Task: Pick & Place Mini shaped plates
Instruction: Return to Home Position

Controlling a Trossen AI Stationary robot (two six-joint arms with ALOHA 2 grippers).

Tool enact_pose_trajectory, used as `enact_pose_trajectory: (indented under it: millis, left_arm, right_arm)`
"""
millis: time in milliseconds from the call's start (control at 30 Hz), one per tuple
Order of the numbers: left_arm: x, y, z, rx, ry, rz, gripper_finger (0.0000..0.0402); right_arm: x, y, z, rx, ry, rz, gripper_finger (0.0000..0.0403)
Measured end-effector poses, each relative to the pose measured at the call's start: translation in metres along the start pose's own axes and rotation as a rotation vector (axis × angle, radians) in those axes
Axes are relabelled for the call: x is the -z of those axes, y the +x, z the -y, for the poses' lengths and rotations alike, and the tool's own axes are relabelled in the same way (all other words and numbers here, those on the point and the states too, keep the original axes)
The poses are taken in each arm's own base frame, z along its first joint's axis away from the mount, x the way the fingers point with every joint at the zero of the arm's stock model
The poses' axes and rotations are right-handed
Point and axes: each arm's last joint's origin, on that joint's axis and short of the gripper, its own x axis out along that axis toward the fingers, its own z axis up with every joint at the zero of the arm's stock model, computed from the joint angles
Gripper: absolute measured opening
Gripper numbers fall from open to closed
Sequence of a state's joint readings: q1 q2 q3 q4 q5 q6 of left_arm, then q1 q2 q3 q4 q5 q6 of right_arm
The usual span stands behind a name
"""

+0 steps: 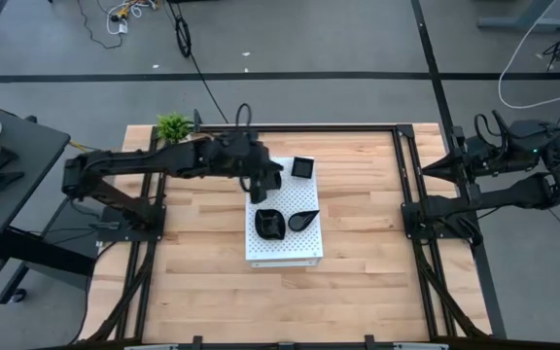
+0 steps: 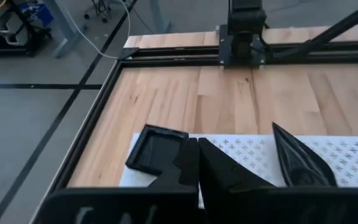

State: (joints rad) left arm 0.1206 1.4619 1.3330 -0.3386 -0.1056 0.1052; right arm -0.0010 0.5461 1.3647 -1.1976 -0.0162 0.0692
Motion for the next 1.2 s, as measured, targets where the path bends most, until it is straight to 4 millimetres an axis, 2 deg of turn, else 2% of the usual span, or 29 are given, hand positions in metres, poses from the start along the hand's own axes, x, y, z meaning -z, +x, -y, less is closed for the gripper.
enact_pose_trajectory:
  millis: [200,533,633,767,933,1200]
  left_arm:
    - [0.021,-0.021,0.007,0.054,-0.006,0.031,0.0001]
    - [0.036,-0.066,0.007,0.069,-0.032,0.132,0.0001]
    - [0.048,-0.074,0.009,0.112,-0.028,0.142,0.0001]
    - [0.072,-0.076,0.013,0.170,-0.016,0.195,0.0001]
    - [0.110,-0.076,0.017,0.191,0.001,0.228,0.0001]
    - [0.165,-0.090,0.020,0.179,0.046,0.300,0.0001]
  right_arm:
    - [0.000,0.000,0.000,0.000,0.000,0.000,0.0029]
    - [0.000,0.000,0.000,0.000,0.000,0.000,0.0029]
    - [0.000,0.000,0.000,0.000,0.000,0.000,0.0029]
    - [0.000,0.000,0.000,0.000,0.000,0.000,0.0029]
    - [0.000,0.000,0.000,0.000,0.000,0.000,0.0029]
    - [0.000,0.000,0.000,0.000,0.000,0.000,0.0029]
